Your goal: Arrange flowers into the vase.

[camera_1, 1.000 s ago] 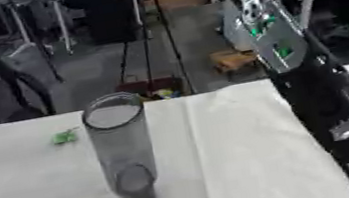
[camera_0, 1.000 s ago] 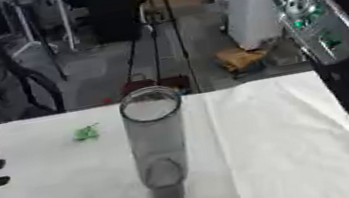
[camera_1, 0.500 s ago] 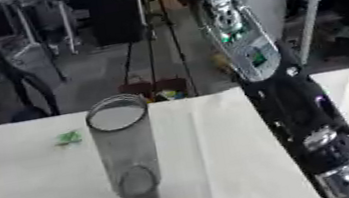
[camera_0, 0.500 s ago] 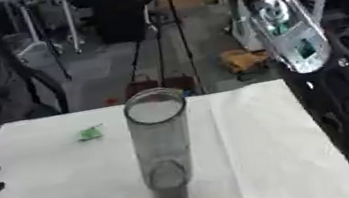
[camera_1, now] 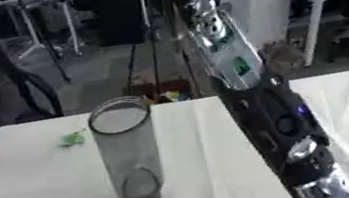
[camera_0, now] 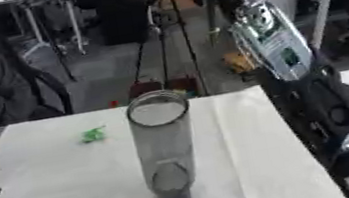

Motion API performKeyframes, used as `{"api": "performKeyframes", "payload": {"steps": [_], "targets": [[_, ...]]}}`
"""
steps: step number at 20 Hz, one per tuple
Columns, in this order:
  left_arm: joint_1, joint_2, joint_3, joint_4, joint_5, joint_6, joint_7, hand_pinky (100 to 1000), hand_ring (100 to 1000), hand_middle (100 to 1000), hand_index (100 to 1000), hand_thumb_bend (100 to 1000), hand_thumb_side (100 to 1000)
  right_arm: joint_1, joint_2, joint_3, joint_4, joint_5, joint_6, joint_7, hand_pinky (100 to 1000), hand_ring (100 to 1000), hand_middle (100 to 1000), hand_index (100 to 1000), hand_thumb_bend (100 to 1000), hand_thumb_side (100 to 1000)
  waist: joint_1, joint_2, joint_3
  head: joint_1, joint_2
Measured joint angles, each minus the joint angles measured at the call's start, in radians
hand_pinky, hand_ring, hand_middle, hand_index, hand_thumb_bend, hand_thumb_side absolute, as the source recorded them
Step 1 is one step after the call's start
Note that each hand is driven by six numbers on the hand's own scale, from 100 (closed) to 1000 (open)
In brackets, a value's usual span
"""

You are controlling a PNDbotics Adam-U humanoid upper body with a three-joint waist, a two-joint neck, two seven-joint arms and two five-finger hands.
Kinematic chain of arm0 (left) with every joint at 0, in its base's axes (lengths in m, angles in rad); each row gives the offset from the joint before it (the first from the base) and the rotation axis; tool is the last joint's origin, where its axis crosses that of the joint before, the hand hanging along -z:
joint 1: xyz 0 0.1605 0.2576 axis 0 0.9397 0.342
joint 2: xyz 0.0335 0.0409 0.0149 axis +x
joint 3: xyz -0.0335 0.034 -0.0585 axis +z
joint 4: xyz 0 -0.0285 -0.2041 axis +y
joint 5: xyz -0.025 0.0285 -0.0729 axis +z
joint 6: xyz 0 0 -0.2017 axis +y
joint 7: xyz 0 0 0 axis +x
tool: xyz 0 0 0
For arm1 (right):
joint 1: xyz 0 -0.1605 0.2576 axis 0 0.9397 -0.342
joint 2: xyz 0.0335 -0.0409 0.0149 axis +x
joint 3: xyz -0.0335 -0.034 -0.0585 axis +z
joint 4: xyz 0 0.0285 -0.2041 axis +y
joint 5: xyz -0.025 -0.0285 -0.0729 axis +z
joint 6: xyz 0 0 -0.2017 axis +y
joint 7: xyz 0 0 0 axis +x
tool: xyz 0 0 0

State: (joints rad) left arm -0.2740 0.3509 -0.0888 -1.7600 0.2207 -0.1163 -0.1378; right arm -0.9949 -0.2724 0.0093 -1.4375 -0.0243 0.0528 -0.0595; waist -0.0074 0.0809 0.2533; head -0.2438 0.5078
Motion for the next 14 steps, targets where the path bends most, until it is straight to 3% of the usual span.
{"api": "performKeyframes", "payload": {"steps": [4, 9, 11, 14], "targets": [[-0.001, -0.003, 0.0, 0.0, 0.003, 0.0, 0.0, 754, 822, 782, 816, 1000, 793, 0.012, 0.016, 0.006, -0.017, -0.117, 0.0, -0.004, 100, 100, 100, 100, 100, 949, 0.0, 0.003, 0.006, -0.005, 0.0], [-0.004, -0.008, -0.005, 0.0, 0.006, 0.001, -0.002, 754, 822, 781, 816, 1000, 793, 0.026, -0.028, 0.039, -0.04, -0.617, -0.014, -0.024, 100, 100, 100, 100, 100, 952, 0.0, 0.005, 0.013, -0.005, -0.001], [-0.004, -0.008, -0.005, 0.0, 0.006, 0.002, -0.002, 754, 821, 781, 816, 1000, 794, 0.028, -0.042, 0.053, -0.048, -0.735, -0.017, -0.03, 100, 100, 100, 100, 100, 951, 0.0, 0.006, 0.015, -0.005, -0.001], [-0.004, -0.008, -0.005, 0.0, 0.006, 0.002, -0.002, 754, 821, 781, 816, 1000, 794, 0.038, -0.049, 0.071, -0.06, -0.809, -0.016, -0.03, 100, 100, 100, 100, 100, 949, -0.001, 0.006, 0.018, -0.004, -0.001]]}}
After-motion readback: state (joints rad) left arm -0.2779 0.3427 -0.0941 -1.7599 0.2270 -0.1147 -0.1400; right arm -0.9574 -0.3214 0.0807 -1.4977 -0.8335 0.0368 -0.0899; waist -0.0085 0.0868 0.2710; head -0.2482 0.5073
